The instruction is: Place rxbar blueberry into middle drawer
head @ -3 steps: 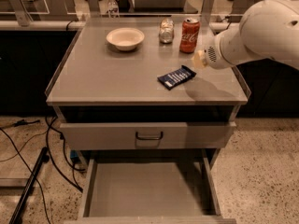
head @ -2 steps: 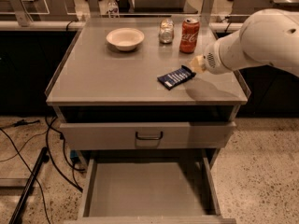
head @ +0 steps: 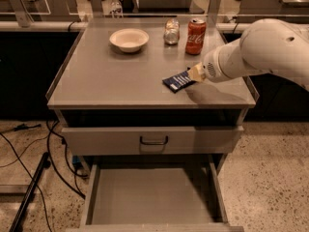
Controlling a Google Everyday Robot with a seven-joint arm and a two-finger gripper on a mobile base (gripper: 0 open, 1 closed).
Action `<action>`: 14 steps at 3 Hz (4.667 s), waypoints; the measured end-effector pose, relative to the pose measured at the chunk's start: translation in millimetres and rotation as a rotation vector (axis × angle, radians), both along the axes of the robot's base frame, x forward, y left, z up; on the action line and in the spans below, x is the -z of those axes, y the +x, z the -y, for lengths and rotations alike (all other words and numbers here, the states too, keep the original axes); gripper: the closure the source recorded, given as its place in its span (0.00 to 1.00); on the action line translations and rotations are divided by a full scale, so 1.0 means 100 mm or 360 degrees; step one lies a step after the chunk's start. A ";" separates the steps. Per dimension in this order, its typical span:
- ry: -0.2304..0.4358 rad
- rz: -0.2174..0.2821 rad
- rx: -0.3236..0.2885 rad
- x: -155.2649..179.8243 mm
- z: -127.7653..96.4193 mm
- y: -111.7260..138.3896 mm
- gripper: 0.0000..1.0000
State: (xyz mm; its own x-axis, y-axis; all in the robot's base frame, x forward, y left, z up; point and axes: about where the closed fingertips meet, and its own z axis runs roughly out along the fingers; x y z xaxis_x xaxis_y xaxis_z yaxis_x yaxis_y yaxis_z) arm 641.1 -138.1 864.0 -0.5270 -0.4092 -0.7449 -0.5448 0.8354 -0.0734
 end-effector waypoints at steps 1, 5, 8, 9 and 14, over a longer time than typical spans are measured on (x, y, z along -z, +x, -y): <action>-0.0045 0.0014 -0.0015 0.02 -0.05 -0.02 0.73; -0.0127 -0.0014 0.0063 0.05 0.03 -0.02 0.00; -0.0006 -0.0125 0.0038 0.20 0.04 0.13 0.00; -0.0006 -0.0114 -0.0027 0.27 -0.04 0.17 0.00; -0.0076 -0.0167 -0.0048 0.60 -0.24 0.45 0.08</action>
Offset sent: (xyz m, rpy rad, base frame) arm -0.0060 -0.0028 -0.0047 -0.1043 -0.0233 -0.0346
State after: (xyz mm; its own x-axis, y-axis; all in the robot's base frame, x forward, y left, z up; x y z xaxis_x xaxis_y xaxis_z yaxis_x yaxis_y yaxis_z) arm 685.8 -114.0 804.0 -0.5879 -0.4596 -0.6657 -0.5762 0.8155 -0.0542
